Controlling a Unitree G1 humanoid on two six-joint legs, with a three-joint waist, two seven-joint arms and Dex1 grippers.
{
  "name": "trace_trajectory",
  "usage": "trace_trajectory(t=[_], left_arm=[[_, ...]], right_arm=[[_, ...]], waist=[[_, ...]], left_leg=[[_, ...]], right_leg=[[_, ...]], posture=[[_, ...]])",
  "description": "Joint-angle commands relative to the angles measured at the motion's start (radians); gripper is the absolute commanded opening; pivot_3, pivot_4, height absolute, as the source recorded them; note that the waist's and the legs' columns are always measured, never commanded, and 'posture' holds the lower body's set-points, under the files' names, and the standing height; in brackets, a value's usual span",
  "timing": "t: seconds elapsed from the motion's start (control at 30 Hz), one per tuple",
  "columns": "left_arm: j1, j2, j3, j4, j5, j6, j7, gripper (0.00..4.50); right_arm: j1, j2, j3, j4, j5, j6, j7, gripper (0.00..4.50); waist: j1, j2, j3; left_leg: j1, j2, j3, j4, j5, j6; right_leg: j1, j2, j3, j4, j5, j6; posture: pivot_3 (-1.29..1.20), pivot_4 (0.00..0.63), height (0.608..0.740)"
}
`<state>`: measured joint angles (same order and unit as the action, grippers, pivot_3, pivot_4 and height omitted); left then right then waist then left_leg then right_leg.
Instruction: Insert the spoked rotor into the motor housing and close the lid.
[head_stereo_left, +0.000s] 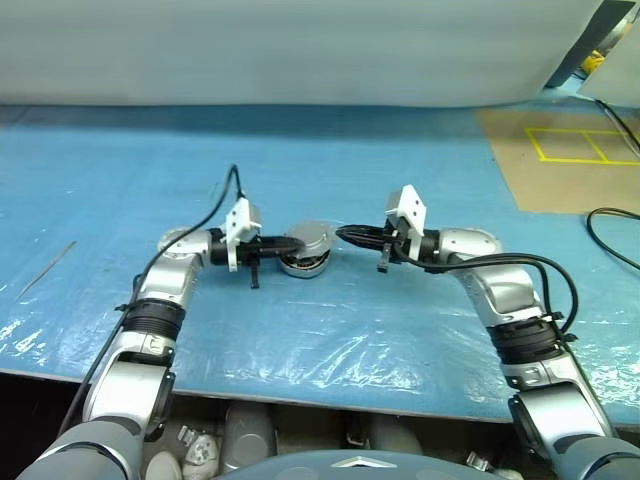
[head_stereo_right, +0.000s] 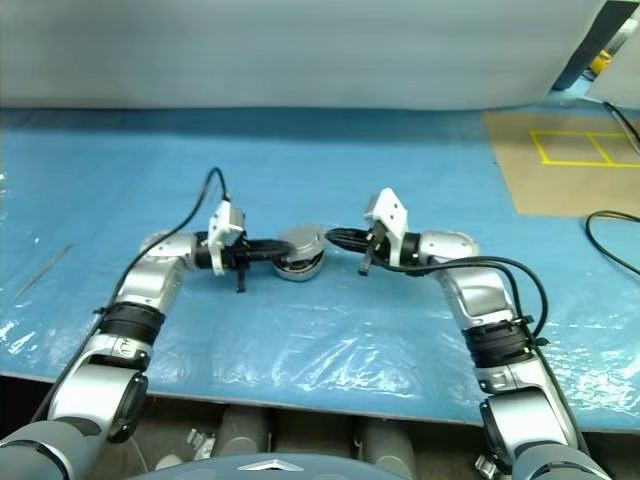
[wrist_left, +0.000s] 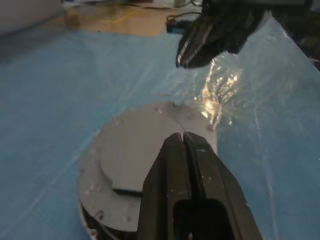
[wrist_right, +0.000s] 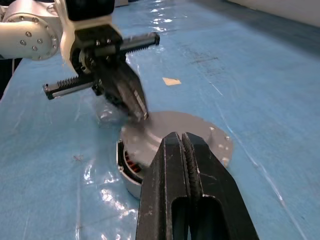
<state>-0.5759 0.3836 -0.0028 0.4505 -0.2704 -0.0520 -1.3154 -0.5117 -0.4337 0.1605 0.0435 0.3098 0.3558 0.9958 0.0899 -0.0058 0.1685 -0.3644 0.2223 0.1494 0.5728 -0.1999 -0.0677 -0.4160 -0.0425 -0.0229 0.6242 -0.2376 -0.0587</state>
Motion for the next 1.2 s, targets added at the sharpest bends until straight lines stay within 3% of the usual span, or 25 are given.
trace_trajectory(t=[0.03, 0.07, 0.17, 0.33, 0.53, 1.2], left_arm=[[0.045, 0.018, 0.055, -0.141, -0.065, 0.017, 0.062, 0.08], [0.082, 0.018, 0.069, -0.198, -0.085, 0.037, 0.088, 0.08], [0.179, 0.023, 0.092, -0.321, -0.113, 0.064, 0.151, 0.0], [0.438, 0.037, 0.132, -0.487, -0.111, 0.054, 0.255, 0.0], [0.608, 0.031, 0.14, -0.598, -0.116, 0.056, 0.351, 0.0], [0.657, 0.057, 0.136, -0.624, -0.109, 0.04, 0.459, 0.0]], right_arm=[[-0.057, 0.036, 0.021, 0.041, -0.031, -0.051, -0.014, 0.0], [-0.078, 0.05, 0.033, 0.079, -0.052, -0.062, -0.022, 0.0], [-0.122, 0.087, 0.049, 0.162, -0.084, -0.09, -0.036, 0.65], [-0.186, 0.146, 0.078, 0.278, -0.136, -0.153, -0.036, 2.29], [-0.227, 0.193, 0.113, 0.368, -0.182, -0.208, -0.019, 4.39], [-0.281, 0.247, 0.155, 0.53, -0.304, -0.294, -0.025, 4.45]], waist=[[-0.007, 0.0, 0.0], [-0.009, 0.0, 0.0], [-0.022, 0.0, 0.0], [-0.036, 0.0, 0.0], [-0.042, 0.0, 0.0], [-0.047, 0.0, 0.0]], left_leg=[[-0.002, 0.0, 0.0, -0.001, 0.0, 0.0], [-0.001, 0.0, 0.0, -0.001, 0.0, 0.0], [-0.001, 0.0, 0.0, -0.002, 0.0, 0.0], [-0.002, 0.001, 0.0, -0.005, 0.0, -0.001], [-0.002, 0.001, 0.0, -0.003, 0.0, 0.0], [0.001, 0.002, 0.001, 0.0, 0.0, 0.0]], right_leg=[[0.0, 0.0, 0.0, 0.0, 0.0, 0.0], [0.0, 0.0, 0.0, 0.0, 0.0, 0.0], [-0.001, 0.0, 0.0, 0.0, 0.002, 0.003], [-0.003, 0.001, -0.001, -0.001, 0.002, 0.003], [-0.004, 0.001, -0.001, -0.001, 0.0, -0.001], [-0.003, 0.001, 0.0, 0.001, 0.0, -0.003]], posture=[[0.0, 0.15, 0.74], [0.0, 0.15, 0.74], [0.0, 0.15, 0.74], [0.0, 0.15, 0.74], [0.0, 0.15, 0.74], [0.0, 0.15, 0.74]])
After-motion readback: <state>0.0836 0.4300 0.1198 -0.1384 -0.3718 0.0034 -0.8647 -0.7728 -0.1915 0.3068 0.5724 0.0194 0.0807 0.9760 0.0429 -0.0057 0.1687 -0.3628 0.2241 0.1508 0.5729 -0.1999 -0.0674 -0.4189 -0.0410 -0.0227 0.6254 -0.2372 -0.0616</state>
